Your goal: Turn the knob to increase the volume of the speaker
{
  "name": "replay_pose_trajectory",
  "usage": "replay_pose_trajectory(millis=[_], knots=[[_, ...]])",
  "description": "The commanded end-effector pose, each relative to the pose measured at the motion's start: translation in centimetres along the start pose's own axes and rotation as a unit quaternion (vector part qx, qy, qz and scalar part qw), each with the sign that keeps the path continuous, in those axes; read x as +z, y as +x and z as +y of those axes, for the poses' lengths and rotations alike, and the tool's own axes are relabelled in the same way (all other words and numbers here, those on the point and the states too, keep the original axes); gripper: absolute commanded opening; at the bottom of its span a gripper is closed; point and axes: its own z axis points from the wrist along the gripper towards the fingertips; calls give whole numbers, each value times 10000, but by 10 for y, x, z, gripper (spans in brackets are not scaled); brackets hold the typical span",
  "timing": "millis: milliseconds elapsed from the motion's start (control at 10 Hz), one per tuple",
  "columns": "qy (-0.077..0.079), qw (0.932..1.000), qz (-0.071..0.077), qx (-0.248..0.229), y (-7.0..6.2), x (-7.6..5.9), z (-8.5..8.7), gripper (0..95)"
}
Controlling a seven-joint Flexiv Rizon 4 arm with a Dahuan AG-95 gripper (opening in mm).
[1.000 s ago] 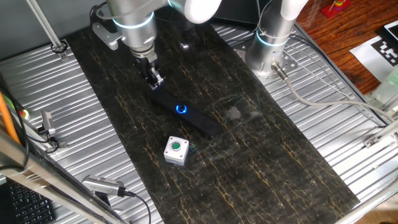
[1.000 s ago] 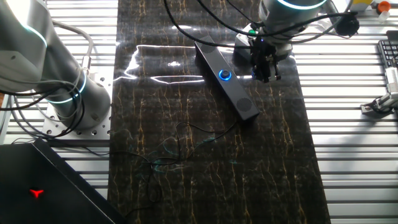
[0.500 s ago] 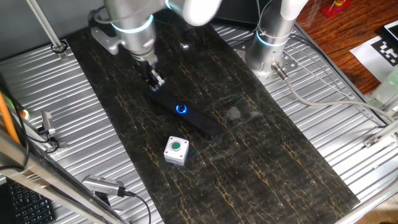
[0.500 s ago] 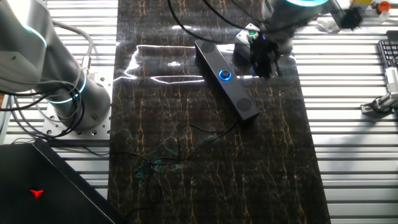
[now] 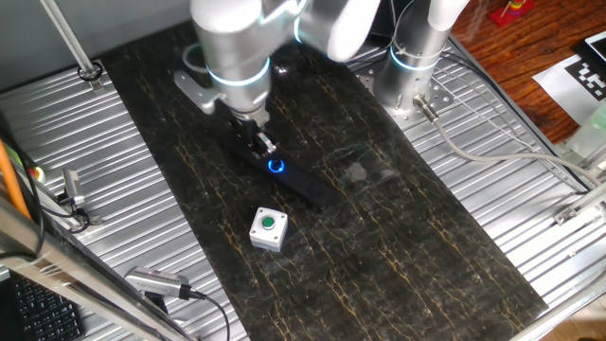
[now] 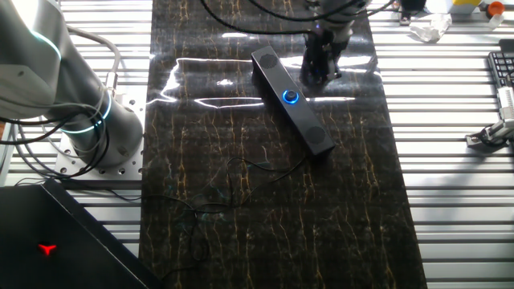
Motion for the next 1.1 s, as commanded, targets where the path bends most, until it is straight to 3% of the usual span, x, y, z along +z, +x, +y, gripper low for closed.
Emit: replay_pose_trajectory(millis=[100, 300, 600, 700, 800, 1000, 1100], knots=[[-13, 10000, 7, -94, 2, 15, 4, 190], [-35, 10000, 11, -87, 4, 27, 8, 190], [-70, 9997, 93, -192, 6, 30, 9, 190], [-74, 9997, 87, -229, 10, 30, 9, 380], [-67, 9997, 77, -222, 14, 30, 8, 190], [-88, 9997, 54, -201, 14, 29, 7, 190], [-213, 9996, -6, -207, 14, 29, 7, 190]])
